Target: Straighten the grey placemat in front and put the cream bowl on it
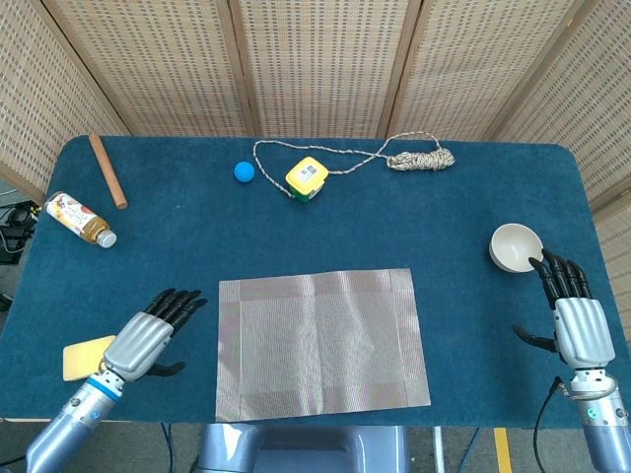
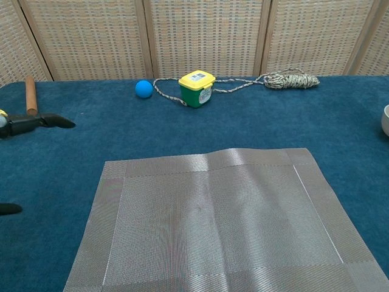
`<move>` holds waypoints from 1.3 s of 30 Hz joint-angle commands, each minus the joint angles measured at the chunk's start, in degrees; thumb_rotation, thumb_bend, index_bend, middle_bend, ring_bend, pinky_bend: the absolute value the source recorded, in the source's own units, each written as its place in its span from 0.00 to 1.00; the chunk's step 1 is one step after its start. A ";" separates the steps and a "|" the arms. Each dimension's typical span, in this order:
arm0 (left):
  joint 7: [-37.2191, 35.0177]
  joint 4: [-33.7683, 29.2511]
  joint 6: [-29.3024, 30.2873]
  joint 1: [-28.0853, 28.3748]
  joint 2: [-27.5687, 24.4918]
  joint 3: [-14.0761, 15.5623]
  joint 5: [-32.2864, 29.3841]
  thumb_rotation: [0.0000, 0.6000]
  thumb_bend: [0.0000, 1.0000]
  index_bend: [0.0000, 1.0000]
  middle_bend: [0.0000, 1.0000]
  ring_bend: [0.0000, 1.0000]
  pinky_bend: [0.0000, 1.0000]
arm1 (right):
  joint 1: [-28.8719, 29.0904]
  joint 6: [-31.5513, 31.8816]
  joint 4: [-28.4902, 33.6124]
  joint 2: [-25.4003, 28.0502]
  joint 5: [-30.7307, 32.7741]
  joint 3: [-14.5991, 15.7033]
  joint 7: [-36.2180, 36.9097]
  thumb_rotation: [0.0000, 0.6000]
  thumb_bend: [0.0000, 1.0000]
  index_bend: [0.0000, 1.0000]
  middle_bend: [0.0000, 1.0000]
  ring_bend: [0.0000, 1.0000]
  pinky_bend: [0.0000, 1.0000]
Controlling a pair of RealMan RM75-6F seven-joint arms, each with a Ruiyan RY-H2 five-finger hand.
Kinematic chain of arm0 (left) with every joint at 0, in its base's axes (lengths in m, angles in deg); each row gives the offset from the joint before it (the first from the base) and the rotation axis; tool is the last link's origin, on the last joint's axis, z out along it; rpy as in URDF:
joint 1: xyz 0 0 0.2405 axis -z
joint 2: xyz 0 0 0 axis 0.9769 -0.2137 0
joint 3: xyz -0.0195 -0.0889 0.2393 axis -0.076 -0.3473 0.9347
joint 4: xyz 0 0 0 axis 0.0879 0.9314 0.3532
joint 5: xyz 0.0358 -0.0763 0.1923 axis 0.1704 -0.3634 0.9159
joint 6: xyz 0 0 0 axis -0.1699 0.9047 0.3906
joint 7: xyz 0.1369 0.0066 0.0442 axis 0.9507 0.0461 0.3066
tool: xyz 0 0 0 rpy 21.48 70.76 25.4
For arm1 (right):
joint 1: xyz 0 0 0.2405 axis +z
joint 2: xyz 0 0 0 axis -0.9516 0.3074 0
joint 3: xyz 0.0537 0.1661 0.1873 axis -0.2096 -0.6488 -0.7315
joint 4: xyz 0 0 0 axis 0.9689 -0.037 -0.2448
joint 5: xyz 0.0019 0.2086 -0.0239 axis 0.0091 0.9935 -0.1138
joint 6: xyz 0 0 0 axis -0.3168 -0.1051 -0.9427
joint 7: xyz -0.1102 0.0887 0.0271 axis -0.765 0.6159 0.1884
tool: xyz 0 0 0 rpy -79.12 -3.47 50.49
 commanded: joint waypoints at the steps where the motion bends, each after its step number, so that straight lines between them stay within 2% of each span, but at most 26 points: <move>1: 0.25 1.36 4.34 -2.87 -1.68 -1.11 -0.22 1.00 0.19 0.02 0.00 0.00 0.00 | 1.06 -2.06 -1.34 -1.02 2.59 -1.34 -1.08 1.00 0.25 0.13 0.00 0.00 0.00; 12: -2.91 3.70 9.87 -6.95 -2.93 -4.53 -1.50 1.00 0.19 0.02 0.00 0.00 0.00 | 9.18 -14.99 -8.94 -6.00 13.82 -6.98 -8.67 1.00 0.25 0.16 0.00 0.00 0.00; 18: -4.34 4.58 11.31 -8.21 -3.12 -5.93 -1.20 1.00 0.19 0.02 0.00 0.00 0.00 | 13.61 -20.79 -17.06 -10.14 19.32 -9.32 -12.43 1.00 0.25 0.17 0.00 0.00 0.00; 25: -5.57 5.01 11.01 -8.87 -3.56 -6.99 -1.25 1.00 0.19 0.02 0.00 0.00 0.00 | 16.10 -26.86 -24.58 -13.60 24.37 -9.24 -16.31 1.00 0.25 0.25 0.00 0.00 0.01; 28: -5.76 5.16 10.85 -9.07 -3.60 -7.35 -1.45 1.00 0.19 0.02 0.00 0.00 0.00 | 16.28 -27.62 -26.93 -14.99 24.93 -8.92 -16.31 1.00 0.25 0.27 0.00 0.00 0.05; 39: -5.99 5.45 9.75 -9.56 -3.40 -8.41 -1.25 1.00 0.19 0.03 0.00 0.00 0.00 | 17.37 -29.77 -36.57 -20.04 23.95 -7.62 -14.52 1.00 0.26 0.32 0.06 0.00 0.06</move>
